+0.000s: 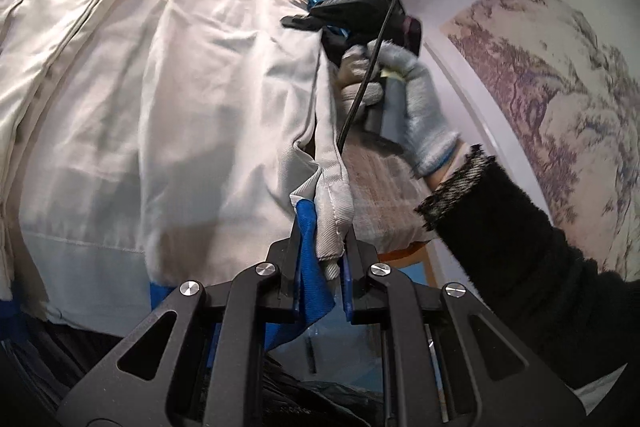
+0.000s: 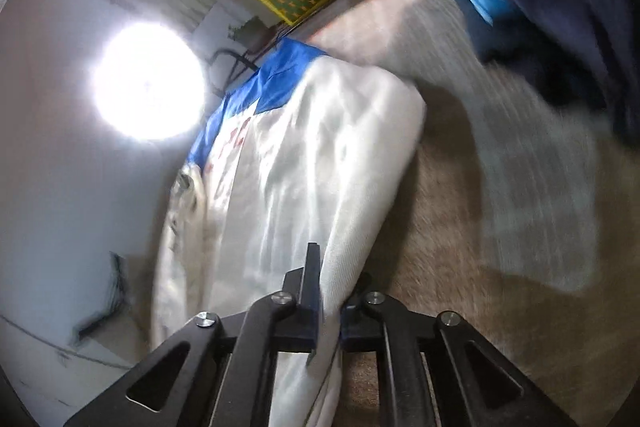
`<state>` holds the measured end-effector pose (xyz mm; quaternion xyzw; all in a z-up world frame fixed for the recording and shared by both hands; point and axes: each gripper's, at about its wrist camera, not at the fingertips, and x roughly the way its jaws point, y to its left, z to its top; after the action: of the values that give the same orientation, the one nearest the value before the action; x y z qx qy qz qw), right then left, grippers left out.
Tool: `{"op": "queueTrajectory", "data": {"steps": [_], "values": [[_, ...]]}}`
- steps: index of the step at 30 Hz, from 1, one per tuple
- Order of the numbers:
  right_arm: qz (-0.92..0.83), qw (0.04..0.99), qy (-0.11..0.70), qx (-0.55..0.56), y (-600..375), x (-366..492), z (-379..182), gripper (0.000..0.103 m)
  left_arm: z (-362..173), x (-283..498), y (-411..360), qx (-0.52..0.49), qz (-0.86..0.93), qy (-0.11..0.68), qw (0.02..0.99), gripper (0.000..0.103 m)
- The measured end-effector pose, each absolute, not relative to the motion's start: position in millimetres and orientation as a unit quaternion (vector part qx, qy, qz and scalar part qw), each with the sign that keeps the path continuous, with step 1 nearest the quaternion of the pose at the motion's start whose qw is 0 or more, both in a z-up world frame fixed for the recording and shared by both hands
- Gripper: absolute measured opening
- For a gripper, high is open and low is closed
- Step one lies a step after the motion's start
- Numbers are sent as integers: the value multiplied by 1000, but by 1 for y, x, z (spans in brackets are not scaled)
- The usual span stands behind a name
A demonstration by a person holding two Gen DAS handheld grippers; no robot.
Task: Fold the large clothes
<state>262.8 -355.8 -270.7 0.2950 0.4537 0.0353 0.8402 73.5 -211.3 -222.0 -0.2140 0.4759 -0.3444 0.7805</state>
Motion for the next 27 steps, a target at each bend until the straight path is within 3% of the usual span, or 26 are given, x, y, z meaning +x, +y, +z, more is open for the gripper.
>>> {"op": "queueTrajectory", "data": {"steps": [8,14,27], "values": [[20,859,498,118,-283,297,-220,3,-228,70,-171,-261,-317,464,785,12],[38,855,518,6,-210,327,-212,3,-243,65,-133,-304,-279,468,781,12],[76,814,567,-100,-98,372,-282,3,-280,64,-77,-350,-200,494,770,12]]}}
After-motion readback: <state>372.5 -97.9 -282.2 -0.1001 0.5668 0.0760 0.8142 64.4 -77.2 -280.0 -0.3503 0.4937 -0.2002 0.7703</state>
